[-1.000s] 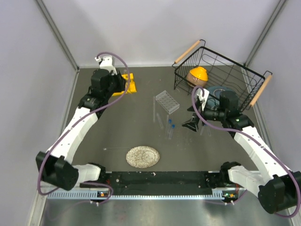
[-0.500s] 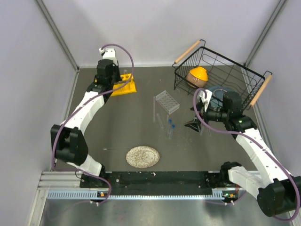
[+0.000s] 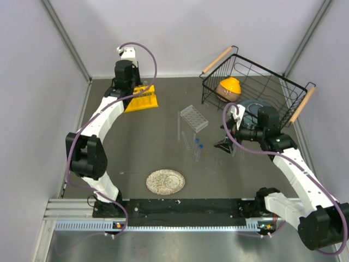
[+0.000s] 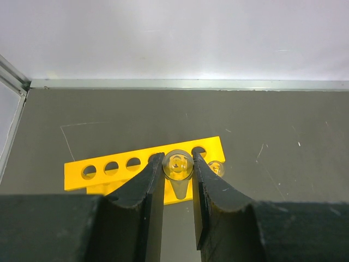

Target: Organize the chemistry lab equipment

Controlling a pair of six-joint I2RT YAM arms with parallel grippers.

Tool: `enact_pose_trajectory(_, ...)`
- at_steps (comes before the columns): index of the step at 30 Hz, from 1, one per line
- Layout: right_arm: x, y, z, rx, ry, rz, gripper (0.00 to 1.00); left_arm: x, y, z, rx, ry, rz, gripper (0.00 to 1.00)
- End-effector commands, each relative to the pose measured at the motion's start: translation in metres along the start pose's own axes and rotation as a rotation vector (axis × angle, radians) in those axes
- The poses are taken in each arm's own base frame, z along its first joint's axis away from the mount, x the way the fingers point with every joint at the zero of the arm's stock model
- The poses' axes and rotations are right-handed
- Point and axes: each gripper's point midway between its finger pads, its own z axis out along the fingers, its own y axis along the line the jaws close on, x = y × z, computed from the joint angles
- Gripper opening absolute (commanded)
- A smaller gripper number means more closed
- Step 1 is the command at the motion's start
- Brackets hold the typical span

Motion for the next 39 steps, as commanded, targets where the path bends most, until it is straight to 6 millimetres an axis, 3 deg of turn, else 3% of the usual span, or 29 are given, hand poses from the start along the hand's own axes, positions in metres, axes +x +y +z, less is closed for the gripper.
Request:
enact_pose_trajectory(1,-0.008,-0.001,-0.001,-0.016,-0.025,-0.04,0.99,-0.037,0.001,0.004,0.003,-0.098,-0.003,0.02)
enact_pose_trajectory(20,-0.005,-0.001,0.001,-0.026,-0.017,-0.033,0.99,-0.02,-0.004,0.022,0.014,-0.061,-0.005,0.02)
enact_pose_trajectory(39,-0.004,-0.001,0.002,-0.029,-0.013,-0.03,0.99,0.038,-0.003,0.036,0.009,0.039,-0.005,0.03)
